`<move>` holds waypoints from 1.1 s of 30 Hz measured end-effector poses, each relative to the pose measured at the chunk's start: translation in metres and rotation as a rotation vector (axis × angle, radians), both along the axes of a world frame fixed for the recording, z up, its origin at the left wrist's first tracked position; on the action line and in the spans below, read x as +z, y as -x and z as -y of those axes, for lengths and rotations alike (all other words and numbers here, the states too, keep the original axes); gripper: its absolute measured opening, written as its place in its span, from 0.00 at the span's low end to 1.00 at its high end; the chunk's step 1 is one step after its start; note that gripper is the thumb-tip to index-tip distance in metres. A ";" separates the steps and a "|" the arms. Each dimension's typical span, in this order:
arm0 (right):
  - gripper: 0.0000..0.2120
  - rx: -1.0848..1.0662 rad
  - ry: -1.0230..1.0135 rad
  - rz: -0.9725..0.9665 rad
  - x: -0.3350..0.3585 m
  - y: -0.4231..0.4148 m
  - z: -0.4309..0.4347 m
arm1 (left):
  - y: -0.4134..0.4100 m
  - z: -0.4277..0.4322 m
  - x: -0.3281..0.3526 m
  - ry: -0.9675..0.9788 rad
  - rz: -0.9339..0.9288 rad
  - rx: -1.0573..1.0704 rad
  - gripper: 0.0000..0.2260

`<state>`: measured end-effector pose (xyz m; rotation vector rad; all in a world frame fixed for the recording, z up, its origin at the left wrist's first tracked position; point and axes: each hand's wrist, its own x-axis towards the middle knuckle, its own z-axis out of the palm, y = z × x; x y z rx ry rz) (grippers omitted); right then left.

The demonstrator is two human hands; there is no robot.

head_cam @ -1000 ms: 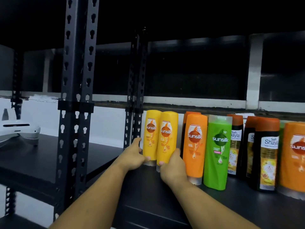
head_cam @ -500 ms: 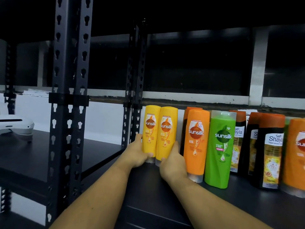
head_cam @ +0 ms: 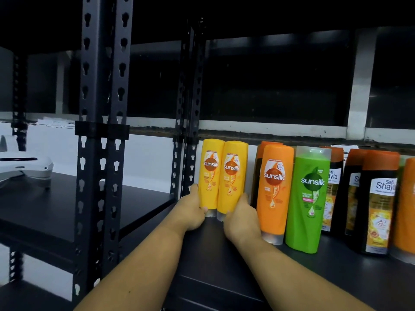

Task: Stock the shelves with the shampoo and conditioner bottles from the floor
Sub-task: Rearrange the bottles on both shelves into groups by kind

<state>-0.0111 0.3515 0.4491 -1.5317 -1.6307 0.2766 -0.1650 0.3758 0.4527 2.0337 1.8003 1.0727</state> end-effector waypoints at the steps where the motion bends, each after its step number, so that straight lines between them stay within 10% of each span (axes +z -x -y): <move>1: 0.27 -0.007 -0.005 0.018 0.000 0.000 0.001 | -0.001 0.001 -0.001 0.000 -0.014 -0.001 0.27; 18: 0.23 0.345 0.074 0.538 0.007 -0.074 0.086 | -0.037 0.099 0.003 0.119 -0.383 -0.105 0.22; 27: 0.06 0.115 -0.218 0.223 0.005 -0.162 0.117 | -0.108 0.122 0.015 0.015 -0.207 -0.178 0.29; 33: 0.31 0.156 -0.175 -0.081 0.020 -0.191 0.084 | -0.146 0.096 0.032 -0.086 0.221 -0.185 0.33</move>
